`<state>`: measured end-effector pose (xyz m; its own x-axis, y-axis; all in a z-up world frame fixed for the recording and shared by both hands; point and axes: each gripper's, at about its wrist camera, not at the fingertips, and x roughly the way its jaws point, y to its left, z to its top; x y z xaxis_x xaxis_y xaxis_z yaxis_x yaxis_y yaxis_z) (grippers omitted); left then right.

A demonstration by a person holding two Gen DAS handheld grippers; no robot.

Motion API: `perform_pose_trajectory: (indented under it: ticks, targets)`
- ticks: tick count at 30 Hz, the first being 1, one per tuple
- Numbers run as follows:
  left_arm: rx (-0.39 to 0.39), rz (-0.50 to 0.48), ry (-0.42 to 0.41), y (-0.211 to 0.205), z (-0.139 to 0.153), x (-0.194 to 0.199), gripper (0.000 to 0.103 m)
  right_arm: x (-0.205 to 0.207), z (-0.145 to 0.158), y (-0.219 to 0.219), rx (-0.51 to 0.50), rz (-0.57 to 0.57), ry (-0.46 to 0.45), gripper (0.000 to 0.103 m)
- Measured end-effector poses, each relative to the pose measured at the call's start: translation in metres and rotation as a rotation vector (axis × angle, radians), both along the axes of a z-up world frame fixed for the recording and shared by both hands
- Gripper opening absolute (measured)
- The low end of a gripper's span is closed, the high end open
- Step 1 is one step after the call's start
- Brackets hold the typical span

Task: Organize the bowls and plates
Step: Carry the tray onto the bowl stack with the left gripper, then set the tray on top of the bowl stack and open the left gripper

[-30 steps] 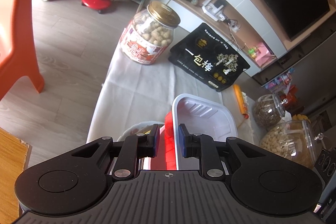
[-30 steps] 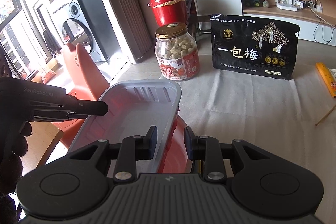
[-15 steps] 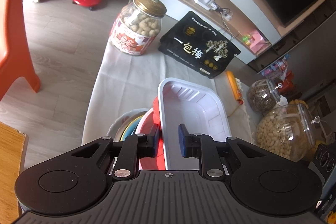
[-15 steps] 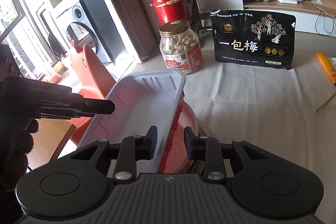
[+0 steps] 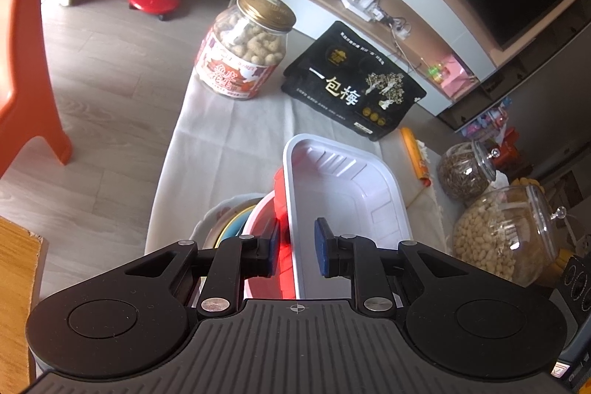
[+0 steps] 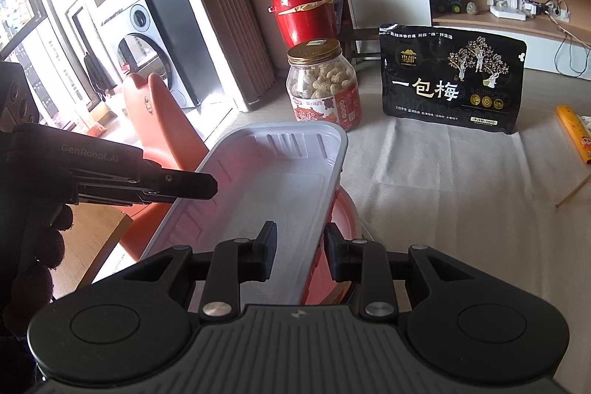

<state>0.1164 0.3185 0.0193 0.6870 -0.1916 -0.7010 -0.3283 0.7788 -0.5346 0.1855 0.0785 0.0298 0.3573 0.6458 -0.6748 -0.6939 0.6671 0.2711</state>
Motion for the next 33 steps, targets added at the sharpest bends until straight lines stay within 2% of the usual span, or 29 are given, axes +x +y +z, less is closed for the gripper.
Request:
perform_pose_trajectory:
  ticks: [7, 15, 24, 30, 33]
  targets:
    - [0.061, 0.027, -0.003, -0.006, 0.008, -0.006, 0.022, -0.001, 0.002, -0.008, 0.002, -0.028, -0.010, 0.028]
    - [0.115, -0.022, 0.003, -0.021, 0.011, -0.005, 0.023, -0.006, 0.005, -0.003, 0.005, -0.014, -0.014, 0.028]
    - [0.090, 0.005, 0.010, -0.012, 0.005, -0.005, 0.023, -0.007, 0.003, 0.001, -0.001, -0.017, -0.013, 0.028]
    - [0.107, 0.043, -0.057, -0.016, 0.019, -0.024, 0.023, -0.014, 0.009, -0.017, 0.020, -0.078, -0.049, 0.028]
    - [0.117, 0.095, -0.106, -0.022, 0.024, -0.044, 0.023, -0.024, 0.014, -0.036, 0.063, -0.116, -0.084, 0.028]
